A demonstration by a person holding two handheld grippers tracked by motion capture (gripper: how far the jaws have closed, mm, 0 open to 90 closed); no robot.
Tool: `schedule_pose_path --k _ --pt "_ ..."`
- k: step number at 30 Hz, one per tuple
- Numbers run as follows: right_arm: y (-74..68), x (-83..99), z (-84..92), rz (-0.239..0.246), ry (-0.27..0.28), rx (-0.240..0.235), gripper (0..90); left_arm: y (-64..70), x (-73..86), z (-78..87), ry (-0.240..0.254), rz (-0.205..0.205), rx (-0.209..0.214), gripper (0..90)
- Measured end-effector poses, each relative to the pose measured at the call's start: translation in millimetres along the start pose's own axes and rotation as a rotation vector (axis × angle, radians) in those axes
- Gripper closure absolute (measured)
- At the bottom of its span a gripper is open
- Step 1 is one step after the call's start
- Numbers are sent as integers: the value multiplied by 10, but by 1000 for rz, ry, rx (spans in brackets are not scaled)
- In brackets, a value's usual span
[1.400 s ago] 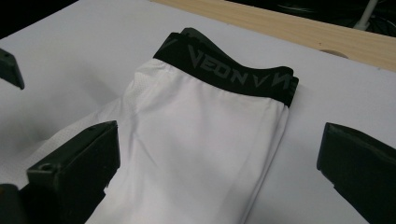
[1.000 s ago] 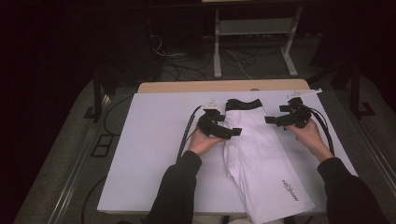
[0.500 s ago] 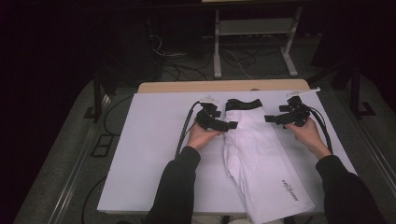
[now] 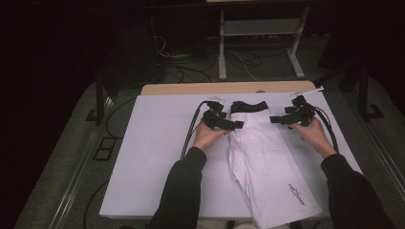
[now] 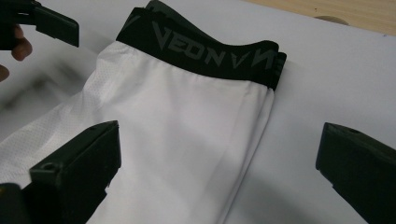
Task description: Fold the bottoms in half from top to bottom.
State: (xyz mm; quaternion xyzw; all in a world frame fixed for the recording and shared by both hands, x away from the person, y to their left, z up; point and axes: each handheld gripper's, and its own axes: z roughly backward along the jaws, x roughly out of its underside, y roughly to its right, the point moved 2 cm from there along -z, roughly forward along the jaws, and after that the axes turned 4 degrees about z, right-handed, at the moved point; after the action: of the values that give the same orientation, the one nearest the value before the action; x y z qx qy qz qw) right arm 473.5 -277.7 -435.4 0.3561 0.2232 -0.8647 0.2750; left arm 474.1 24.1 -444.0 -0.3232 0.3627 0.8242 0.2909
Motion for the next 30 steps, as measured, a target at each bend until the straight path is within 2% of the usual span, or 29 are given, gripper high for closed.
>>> schedule_pose_path --k 8,13,15,25,30 --pt "29 -15 -94 -6 -26 -6 18 -130 -3 -19 -1 37 -16 0" --pt "32 16 -170 -13 -45 -13 44 -185 30 -51 -14 52 -17 0" --pt "34 23 -191 -16 -49 -3 50 -198 40 -58 -10 60 -7 28" --pt "54 43 -242 -46 -48 -30 200 -212 80 -133 -37 55 -12 146" --pt "65 67 -280 -53 -56 -25 339 -234 88 -156 -33 72 -7 231"
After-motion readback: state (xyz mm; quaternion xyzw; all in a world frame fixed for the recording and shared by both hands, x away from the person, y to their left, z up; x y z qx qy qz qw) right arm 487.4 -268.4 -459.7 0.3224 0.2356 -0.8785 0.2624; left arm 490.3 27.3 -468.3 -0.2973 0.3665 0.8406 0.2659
